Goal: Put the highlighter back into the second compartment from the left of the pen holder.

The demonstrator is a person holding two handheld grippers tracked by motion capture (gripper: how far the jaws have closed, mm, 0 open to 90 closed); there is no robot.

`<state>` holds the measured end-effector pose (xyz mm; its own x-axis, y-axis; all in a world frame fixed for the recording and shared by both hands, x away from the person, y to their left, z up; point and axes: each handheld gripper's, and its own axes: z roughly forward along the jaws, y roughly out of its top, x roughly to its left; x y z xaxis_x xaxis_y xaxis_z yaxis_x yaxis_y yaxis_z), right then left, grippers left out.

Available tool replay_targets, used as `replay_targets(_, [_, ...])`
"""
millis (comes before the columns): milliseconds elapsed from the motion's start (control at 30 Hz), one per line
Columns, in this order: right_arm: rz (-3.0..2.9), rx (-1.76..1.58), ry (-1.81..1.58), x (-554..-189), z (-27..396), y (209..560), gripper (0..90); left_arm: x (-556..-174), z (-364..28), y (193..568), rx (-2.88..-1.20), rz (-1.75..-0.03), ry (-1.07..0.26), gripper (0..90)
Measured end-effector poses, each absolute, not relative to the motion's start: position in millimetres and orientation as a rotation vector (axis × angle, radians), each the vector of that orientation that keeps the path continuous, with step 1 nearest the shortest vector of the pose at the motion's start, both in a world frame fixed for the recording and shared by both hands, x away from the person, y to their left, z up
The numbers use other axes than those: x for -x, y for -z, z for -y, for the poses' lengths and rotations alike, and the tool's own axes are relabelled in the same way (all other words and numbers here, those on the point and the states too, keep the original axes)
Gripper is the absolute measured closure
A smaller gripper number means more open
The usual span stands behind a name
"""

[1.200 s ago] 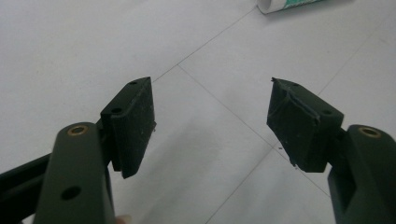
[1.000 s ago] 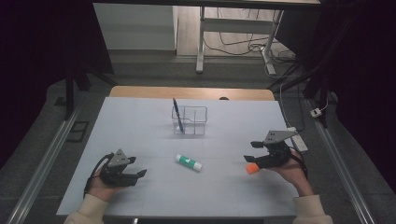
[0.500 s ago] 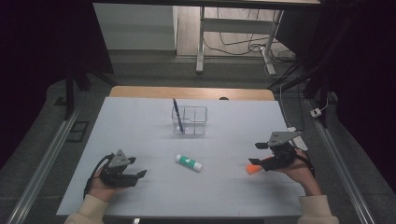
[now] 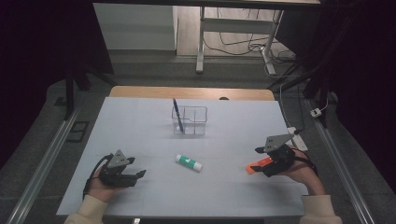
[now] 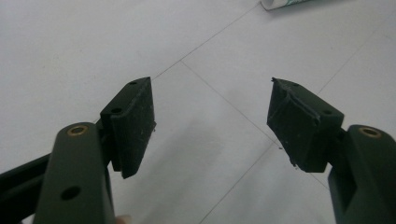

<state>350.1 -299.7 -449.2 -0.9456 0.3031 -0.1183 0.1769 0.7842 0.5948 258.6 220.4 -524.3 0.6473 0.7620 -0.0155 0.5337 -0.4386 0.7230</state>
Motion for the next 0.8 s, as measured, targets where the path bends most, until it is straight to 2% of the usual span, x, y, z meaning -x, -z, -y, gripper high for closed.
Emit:
replay_targets(433, [-2.866, -0.241, -0.670, -358, 293, 464, 27.6, -259, -219, 525, -2.162, -1.001, -0.408, 31.9])
replay_targets(800, [-2.924, -0.173, -0.580, -369, 290, 481, 33.6, -258, -221, 526, -2.156, -1.017, -0.410, 31.7])
